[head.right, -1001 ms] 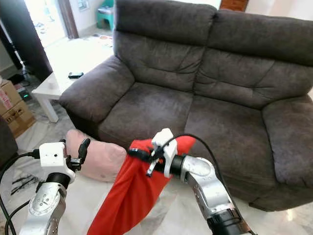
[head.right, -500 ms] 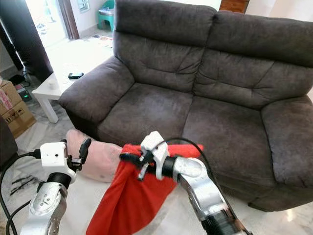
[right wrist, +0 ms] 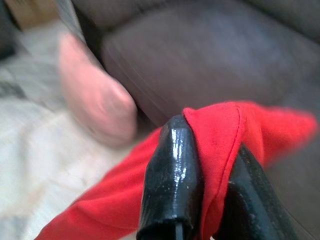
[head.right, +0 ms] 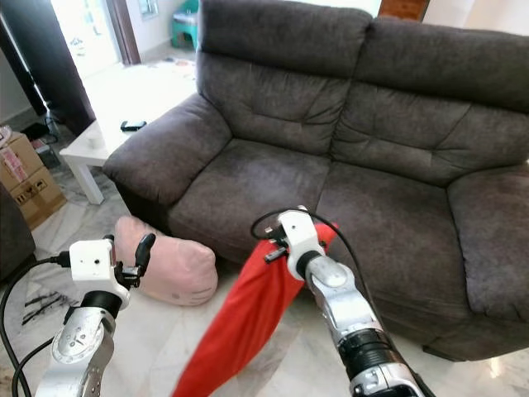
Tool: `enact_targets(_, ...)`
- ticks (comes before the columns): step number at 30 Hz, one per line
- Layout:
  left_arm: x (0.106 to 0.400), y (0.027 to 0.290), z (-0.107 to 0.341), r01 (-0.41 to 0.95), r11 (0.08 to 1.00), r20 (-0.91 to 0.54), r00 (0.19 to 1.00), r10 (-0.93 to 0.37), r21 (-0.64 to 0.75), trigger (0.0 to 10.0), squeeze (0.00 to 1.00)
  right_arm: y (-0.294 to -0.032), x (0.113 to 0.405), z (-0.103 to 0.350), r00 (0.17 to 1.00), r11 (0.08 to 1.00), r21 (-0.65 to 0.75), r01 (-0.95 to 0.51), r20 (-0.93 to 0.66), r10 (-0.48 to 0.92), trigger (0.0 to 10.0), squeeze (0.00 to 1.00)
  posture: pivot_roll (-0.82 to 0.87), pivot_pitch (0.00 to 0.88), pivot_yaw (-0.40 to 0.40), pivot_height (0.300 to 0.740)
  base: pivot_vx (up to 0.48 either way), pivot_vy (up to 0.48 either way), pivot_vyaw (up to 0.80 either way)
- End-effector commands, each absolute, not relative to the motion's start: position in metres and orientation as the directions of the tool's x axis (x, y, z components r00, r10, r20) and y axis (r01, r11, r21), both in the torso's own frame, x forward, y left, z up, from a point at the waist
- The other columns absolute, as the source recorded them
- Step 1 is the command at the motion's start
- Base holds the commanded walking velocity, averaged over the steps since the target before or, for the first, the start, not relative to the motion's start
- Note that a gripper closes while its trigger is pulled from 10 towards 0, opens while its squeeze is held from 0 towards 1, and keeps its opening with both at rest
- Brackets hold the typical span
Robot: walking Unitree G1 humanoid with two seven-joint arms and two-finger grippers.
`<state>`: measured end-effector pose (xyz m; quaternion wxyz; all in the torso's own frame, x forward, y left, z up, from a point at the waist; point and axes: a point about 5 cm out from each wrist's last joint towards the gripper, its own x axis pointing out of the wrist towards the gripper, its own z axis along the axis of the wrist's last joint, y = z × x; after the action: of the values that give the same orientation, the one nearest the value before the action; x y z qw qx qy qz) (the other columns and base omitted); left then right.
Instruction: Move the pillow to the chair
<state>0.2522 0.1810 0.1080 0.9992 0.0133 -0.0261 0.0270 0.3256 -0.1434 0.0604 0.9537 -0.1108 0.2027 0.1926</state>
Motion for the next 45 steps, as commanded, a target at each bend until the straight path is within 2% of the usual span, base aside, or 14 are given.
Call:
enact_targets(1,0.254,0.18,0.105,-0.05,0.999,0.03,0.998,0.05,0.02,10.0,0.0,-0.147,0.344,0.094,0.905,0.902,-0.211,-0.378,-0.29,0.311,10.0,0.0,0.08,0.0,-0.048,0.74,0.0,0.0,0.0)
enact_targets(10,0.255,0.179,0.105,-0.043,0.999,0.03,0.999,0.042,0.02,10.0,0.0,-0.192,0.345,0.08,0.929,0.899,-0.359,-0.25,-0.351,0.118,10.0,0.0,0.08,0.0,-0.041,0.74,0.0,0.0,0.0)
enact_targets(13,0.255,0.179,0.105,-0.042,0.999,0.029,0.999,0.042,0.022,10.0,0.0,-0.201,0.345,0.079,0.931,0.904,-0.365,-0.221,-0.354,0.085,10.0,0.0,0.08,0.0,-0.041,0.74,0.0,0.0,0.0)
enact_targets(18,0.255,0.179,0.105,-0.042,0.999,0.028,0.999,0.041,0.022,10.0,0.0,-0.234,0.342,0.076,0.928,0.867,-0.48,-0.134,-0.368,-0.06,10.0,0.0,0.08,0.0,-0.037,0.74,0.0,0.0,0.0)
enact_targets(28,0.256,0.179,0.105,-0.041,0.999,0.027,0.999,0.04,0.026,10.0,0.0,-0.265,0.334,0.074,0.917,0.827,-0.557,-0.079,-0.366,-0.159,10.0,0.0,0.08,0.0,-0.032,0.74,0.0,0.0,0.0)
enact_targets(31,0.256,0.18,0.105,-0.043,0.999,0.028,0.999,0.042,0.026,10.0,0.0,-0.283,0.327,0.072,0.898,0.805,-0.592,-0.042,-0.376,-0.229,10.0,0.0,0.08,0.0,-0.03,0.74,0.0,0.0,0.0)
enact_targets(45,0.256,0.18,0.105,-0.043,0.999,0.028,0.999,0.042,0.026,10.0,0.0,-0.283,0.327,0.072,0.898,0.805,-0.592,-0.042,-0.376,-0.229,10.0,0.0,0.08,0.0,-0.03,0.74,0.0,0.0,0.0)
